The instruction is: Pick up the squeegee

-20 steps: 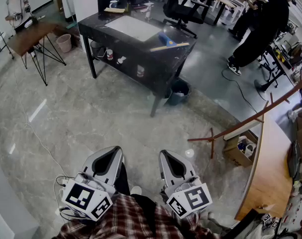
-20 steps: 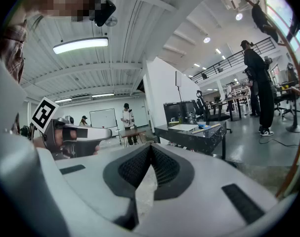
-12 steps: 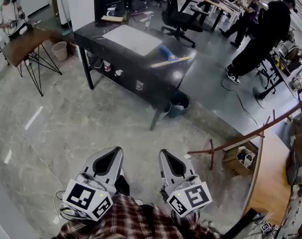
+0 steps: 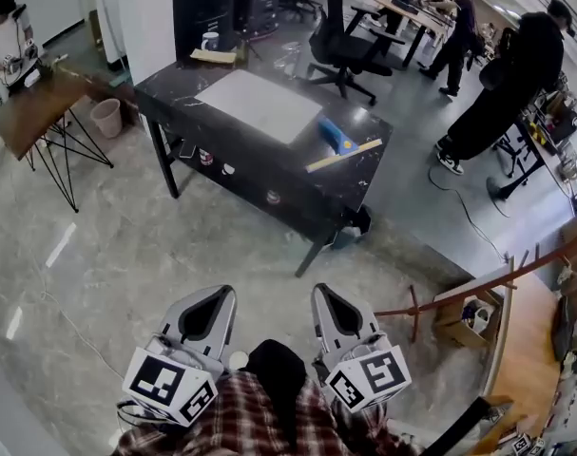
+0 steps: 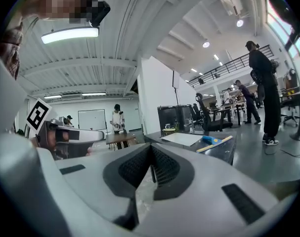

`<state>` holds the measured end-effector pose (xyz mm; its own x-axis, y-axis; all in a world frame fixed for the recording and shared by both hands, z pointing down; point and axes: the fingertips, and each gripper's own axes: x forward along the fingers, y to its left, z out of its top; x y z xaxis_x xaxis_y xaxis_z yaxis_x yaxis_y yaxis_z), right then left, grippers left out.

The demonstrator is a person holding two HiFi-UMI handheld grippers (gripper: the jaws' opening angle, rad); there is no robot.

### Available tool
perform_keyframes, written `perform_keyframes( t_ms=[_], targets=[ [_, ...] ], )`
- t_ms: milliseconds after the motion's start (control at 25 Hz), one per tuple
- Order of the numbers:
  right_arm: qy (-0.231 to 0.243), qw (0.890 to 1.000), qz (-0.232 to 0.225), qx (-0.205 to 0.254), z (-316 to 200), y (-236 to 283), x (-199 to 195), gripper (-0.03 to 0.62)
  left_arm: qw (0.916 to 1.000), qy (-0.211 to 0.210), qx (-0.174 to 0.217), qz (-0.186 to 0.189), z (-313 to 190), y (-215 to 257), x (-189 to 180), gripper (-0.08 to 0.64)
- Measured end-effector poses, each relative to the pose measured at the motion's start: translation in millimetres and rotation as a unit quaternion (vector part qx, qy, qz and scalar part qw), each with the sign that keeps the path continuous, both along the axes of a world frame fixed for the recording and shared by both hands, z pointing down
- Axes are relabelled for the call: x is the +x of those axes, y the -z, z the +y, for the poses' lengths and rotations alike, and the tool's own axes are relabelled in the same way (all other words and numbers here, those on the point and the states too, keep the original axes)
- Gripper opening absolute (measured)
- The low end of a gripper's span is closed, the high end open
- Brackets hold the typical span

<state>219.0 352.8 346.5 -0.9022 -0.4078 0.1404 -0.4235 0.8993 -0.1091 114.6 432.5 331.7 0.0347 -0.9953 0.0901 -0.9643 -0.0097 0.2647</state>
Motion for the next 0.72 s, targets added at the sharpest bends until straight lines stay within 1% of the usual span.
perform_keyframes(
  t_ms=[160, 280, 520, 720],
  targets=[
    [-0.006, 1.0, 0.014, -0.014, -38, -9, -24, 0.011, 0.9999, 0.002, -0.006, 0.011, -35, -3, -28, 0.009],
    [-0.004, 1.0, 0.011, -0.02, -72, -16, -45, 0.011, 0.9999, 0.0, -0.012, 0.01, -71, -11, -47, 0.009],
    [0.005, 1.0, 0.003, -0.011, -168, -6, -92, 0.011, 1.0, 0.001, -0.006, 0.003, -171, -4, -88, 0.009],
    [0.012, 1.0, 0.002, -0.012, -248, 5, -116, 0.011, 1.0, -0.003, 0.001, -0.005, -259, 12, -110, 0.009]
  ],
)
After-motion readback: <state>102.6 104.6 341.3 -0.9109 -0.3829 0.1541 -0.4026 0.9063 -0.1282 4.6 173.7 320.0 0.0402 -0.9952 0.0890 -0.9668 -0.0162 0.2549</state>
